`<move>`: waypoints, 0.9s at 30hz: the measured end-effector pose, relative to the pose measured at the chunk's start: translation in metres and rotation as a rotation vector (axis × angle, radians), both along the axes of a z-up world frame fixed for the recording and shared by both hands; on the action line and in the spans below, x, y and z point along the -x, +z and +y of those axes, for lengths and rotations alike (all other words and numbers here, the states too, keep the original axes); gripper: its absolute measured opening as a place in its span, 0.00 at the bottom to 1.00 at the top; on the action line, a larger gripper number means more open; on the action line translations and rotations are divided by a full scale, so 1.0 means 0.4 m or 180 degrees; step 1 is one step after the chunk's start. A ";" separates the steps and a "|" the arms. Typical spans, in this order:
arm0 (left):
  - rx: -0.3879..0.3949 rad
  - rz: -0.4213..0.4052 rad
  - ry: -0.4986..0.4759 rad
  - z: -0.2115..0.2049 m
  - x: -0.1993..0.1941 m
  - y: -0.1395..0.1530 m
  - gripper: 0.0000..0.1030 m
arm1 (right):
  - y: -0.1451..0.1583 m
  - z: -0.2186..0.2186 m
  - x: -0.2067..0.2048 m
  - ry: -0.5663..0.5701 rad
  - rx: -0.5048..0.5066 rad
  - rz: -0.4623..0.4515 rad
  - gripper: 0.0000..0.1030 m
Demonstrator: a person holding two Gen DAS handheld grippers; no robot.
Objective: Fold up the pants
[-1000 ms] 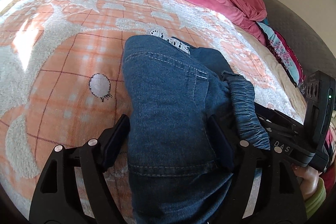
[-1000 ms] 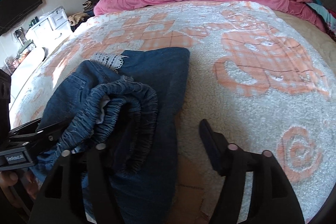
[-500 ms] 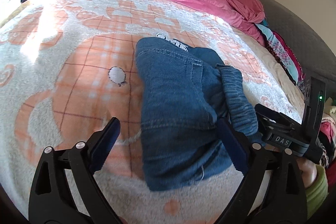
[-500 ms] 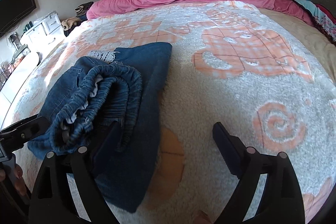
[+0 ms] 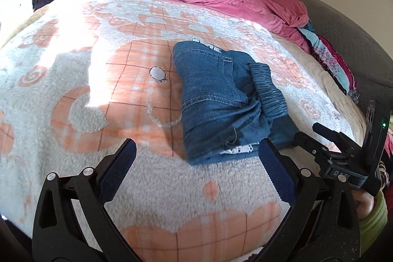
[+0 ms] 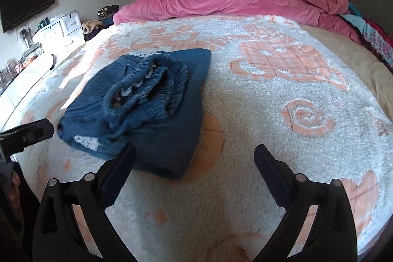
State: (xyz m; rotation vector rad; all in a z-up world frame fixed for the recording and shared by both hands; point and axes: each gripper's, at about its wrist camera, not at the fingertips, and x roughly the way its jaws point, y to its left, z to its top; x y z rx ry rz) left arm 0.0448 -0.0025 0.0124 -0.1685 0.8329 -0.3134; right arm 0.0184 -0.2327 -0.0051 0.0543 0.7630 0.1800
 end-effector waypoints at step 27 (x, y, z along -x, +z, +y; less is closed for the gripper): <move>-0.0185 -0.0260 0.0079 -0.004 0.173 0.005 0.91 | 0.057 0.021 0.203 0.0046 0.0159 -0.0394 0.96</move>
